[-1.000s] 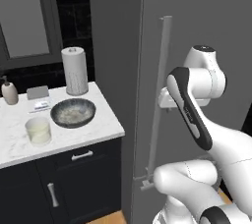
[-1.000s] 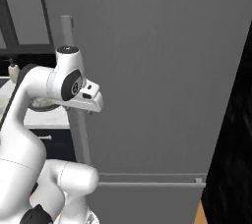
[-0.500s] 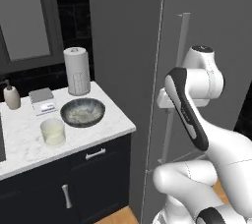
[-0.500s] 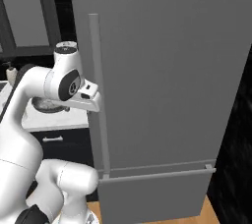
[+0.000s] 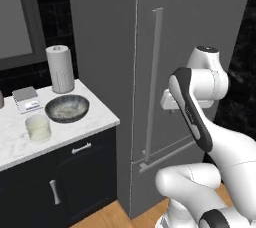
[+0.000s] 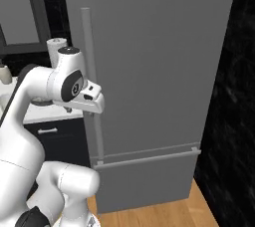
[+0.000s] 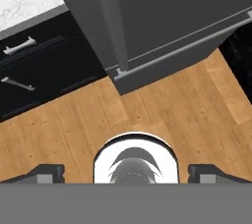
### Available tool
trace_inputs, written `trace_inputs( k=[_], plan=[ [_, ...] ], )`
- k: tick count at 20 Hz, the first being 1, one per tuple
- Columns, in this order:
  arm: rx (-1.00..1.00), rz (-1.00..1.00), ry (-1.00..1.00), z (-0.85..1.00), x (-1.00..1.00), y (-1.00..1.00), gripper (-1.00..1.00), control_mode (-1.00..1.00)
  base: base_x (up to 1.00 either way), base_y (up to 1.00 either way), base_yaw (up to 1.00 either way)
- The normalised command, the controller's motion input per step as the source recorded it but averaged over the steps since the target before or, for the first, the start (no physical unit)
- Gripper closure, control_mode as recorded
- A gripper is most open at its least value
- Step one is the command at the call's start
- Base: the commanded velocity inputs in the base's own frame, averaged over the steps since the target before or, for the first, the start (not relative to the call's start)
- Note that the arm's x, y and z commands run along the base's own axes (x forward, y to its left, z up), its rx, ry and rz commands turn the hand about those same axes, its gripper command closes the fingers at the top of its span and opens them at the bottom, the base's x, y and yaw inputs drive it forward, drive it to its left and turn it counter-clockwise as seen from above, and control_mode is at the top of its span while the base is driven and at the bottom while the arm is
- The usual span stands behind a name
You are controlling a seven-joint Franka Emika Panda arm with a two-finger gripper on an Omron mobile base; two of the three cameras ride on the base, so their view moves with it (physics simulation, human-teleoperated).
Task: Grab a lemon wedge from the fridge and one ice cube from the ice bowl, and put them in the glass of lemonade.
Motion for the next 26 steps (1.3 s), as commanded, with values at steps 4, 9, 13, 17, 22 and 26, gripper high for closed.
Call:
trace_inputs(
  k=[4, 9, 13, 17, 22, 26],
  plan=[
    [0.00, 0.00, 0.00, 0.00, 0.00, 0.00, -1.00, 1.00, -0.39, 0.27, -0.13],
    [0.00, 0.00, 0.00, 0.00, 0.00, 0.00, -1.00, 1.00, -0.03, 0.66, -0.11],
    [0.00, 0.00, 0.00, 0.00, 0.00, 0.00, -1.00, 1.00, 0.00, 0.32, -0.08],
    [0.00, 0.00, 0.00, 0.00, 0.00, 0.00, -1.00, 1.00, -0.01, 0.00, 0.00],
    [0.00, 0.00, 0.00, 0.00, 0.00, 0.00, -1.00, 1.00, -0.10, 0.00, 0.00],
    [-0.05, 0.06, -0.19, 0.46, -0.16, 0.00, -1.00, -1.00, -0.07, 0.00, 0.01]
  ],
)
